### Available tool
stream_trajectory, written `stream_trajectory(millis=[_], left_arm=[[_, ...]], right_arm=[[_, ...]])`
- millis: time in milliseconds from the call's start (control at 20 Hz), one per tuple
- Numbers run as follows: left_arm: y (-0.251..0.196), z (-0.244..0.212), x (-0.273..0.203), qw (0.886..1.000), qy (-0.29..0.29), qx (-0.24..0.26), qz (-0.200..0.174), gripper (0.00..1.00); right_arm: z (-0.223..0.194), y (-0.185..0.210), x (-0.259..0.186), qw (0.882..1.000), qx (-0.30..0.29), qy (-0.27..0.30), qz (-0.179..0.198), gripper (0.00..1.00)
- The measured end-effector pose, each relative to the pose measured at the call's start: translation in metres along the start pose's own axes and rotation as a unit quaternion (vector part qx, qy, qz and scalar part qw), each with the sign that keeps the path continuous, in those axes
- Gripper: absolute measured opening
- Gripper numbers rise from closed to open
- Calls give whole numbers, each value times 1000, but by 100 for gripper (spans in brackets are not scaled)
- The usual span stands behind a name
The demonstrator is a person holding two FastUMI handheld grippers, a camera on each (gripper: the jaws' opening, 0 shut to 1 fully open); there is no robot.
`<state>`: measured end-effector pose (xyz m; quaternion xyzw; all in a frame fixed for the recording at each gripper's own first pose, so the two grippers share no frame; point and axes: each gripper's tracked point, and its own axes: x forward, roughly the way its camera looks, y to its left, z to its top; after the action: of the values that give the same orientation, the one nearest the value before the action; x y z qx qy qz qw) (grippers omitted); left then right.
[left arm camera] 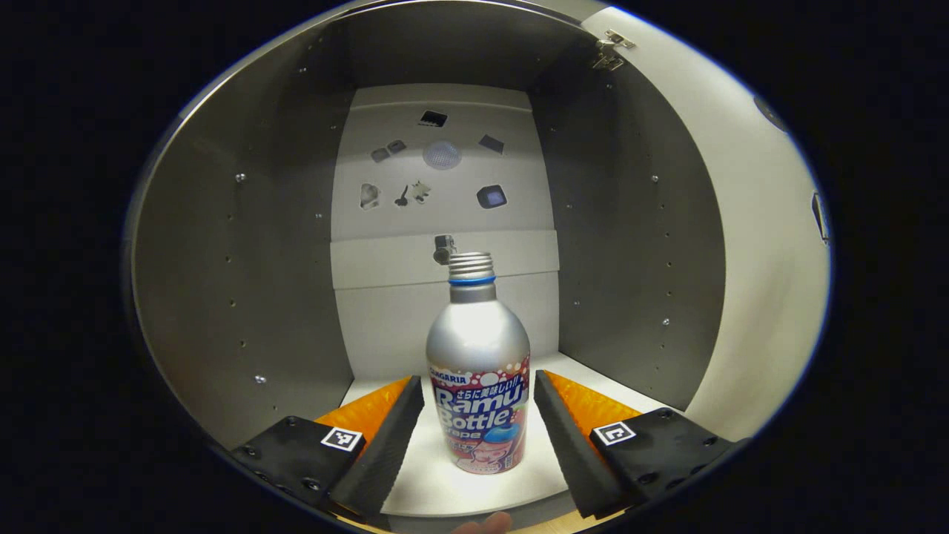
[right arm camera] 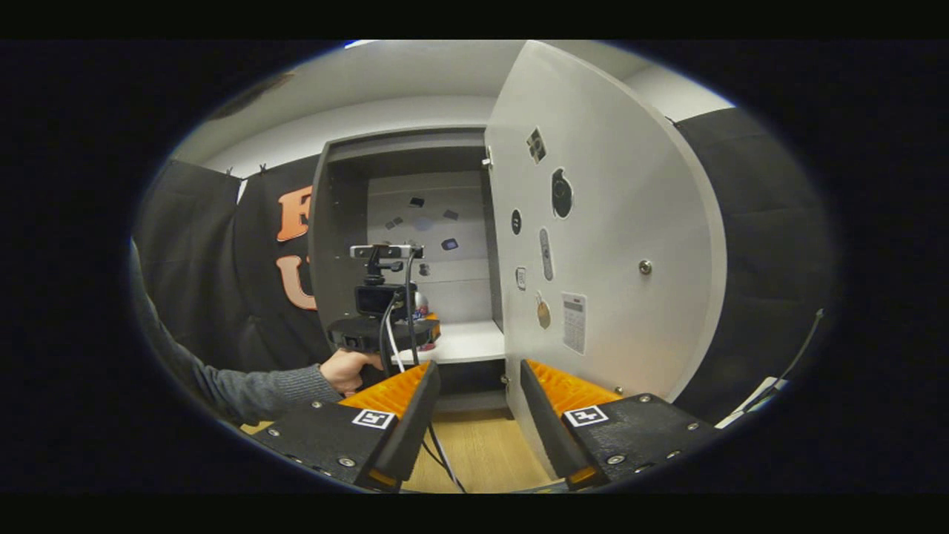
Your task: Open the cabinet door with the right hand, grasp the bottle in the cabinet with the left hand and place it on the coaster, then close the cabinet door with the right hand.
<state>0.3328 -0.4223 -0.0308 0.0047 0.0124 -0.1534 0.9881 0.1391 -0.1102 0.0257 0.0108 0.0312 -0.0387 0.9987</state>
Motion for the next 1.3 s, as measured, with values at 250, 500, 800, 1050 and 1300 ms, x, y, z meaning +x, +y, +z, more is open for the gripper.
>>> stream_trajectory(millis=[250,500,800,1050,1300], left_arm=[[-1,2,8,1000,-6,8,5,97],[3,9,-11,1000,-11,7,11,86],[14,12,-69,1000,-18,9,19,85],[32,-3,-140,999,-26,27,35,86],[55,-53,-211,997,-8,51,62,86]], right_arm=[[-8,-1,14,1000,1,16,-6,69],[-8,2,7,1000,16,13,6,69],[-11,4,-21,1000,11,10,23,73],[-22,12,-50,999,6,18,46,69],[-47,25,-77,996,15,45,76,73]])
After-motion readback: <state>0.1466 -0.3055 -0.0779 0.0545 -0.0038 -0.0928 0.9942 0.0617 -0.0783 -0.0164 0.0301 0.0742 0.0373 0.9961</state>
